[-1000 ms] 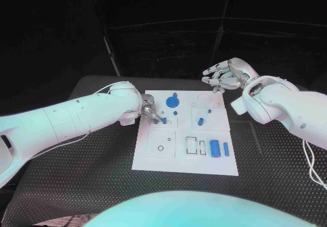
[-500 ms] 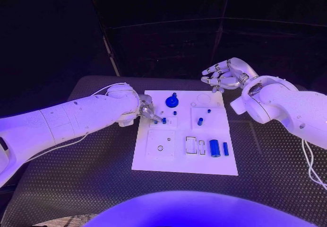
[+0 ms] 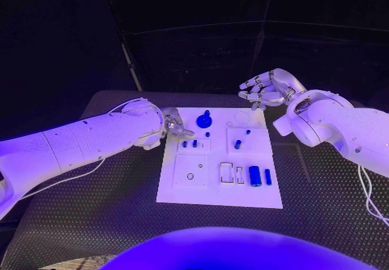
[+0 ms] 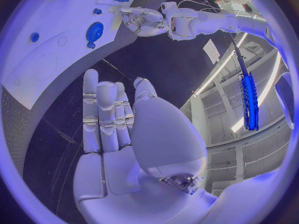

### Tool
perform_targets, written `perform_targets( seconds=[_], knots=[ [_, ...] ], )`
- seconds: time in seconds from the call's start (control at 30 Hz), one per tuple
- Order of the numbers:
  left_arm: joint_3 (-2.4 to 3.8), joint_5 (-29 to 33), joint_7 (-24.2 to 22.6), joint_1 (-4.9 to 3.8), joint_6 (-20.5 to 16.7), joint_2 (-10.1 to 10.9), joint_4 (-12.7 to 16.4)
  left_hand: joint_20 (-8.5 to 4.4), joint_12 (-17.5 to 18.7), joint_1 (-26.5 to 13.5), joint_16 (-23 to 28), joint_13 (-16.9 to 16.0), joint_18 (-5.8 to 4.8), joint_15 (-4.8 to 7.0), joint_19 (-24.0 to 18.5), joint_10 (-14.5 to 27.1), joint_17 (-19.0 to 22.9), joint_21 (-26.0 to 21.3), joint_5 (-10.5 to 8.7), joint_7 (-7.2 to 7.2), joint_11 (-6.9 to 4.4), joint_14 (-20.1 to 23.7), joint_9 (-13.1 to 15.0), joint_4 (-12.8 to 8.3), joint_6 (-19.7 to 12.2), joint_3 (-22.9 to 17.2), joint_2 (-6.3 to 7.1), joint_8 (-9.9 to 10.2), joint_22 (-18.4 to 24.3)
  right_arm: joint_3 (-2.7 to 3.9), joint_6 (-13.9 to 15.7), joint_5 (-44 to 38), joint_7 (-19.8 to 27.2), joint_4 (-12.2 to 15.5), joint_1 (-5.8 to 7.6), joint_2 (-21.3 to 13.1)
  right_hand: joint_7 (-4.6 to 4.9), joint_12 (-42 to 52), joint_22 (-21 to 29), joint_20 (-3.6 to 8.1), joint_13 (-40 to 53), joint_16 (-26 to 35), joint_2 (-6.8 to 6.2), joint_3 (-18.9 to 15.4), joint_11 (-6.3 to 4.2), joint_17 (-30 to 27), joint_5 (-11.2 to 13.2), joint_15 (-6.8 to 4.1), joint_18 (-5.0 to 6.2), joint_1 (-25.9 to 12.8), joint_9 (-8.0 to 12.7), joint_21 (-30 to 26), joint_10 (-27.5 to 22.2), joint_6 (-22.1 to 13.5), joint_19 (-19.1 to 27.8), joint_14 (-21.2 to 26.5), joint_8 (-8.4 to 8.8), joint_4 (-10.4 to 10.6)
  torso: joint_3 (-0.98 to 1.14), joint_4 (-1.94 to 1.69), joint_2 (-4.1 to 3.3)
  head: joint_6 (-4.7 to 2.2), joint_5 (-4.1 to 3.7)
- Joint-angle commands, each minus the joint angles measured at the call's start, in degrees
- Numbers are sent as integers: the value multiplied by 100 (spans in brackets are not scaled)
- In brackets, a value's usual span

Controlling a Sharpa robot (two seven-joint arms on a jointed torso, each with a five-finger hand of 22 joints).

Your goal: Assemble the parts on the task board

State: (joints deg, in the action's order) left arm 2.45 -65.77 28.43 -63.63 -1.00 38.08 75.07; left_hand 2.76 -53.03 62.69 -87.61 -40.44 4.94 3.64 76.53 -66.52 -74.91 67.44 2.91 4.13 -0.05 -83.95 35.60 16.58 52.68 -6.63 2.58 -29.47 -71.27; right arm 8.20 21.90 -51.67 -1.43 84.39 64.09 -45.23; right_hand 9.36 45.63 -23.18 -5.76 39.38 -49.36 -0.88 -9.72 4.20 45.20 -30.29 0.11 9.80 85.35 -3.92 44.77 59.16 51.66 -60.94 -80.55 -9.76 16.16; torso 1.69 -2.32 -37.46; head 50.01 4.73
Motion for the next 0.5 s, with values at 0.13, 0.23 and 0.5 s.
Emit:
perform_targets(
  seconds=[0.13,0.23,0.5],
  knots=[
    [17,790,-902,-6,-828,67,53,190,539,479,1139,484,400,-233,-1021,634,22,-1757,52,254,246,122,-371,-31,-431,172,15,409,1308,4,-1,-4,59,-4,7,9,-12,27,6,2,-5,36,1,19,-3,-8,-17,-20,71,27,3,-39,-49,-27,-52,10,-19,1,2,0,5,-1,-29],
    [19,904,-1377,-6,-929,44,47,295,883,816,2423,743,534,-355,-1586,1083,1272,-2732,48,368,364,911,-612,-83,-538,188,10,582,1993,4,-3,-4,58,-8,6,11,-12,27,6,2,-5,36,1,19,-3,-8,-17,-20,71,27,3,-39,-49,-27,-52,10,-19,1,4,0,1,-1,-40],
    [-5,144,-2872,-8,-1220,-253,-124,498,2174,2332,4226,1922,528,-477,-1849,1580,2981,-3563,39,446,551,2004,-1389,-716,-420,-394,197,1156,2583,4,-19,-4,59,-24,4,40,-12,27,6,2,-5,36,1,19,-3,-8,-17,-20,71,27,3,-39,-49,-27,-52,10,-19,1,-3,12,-7,-1,-85]
  ],
)
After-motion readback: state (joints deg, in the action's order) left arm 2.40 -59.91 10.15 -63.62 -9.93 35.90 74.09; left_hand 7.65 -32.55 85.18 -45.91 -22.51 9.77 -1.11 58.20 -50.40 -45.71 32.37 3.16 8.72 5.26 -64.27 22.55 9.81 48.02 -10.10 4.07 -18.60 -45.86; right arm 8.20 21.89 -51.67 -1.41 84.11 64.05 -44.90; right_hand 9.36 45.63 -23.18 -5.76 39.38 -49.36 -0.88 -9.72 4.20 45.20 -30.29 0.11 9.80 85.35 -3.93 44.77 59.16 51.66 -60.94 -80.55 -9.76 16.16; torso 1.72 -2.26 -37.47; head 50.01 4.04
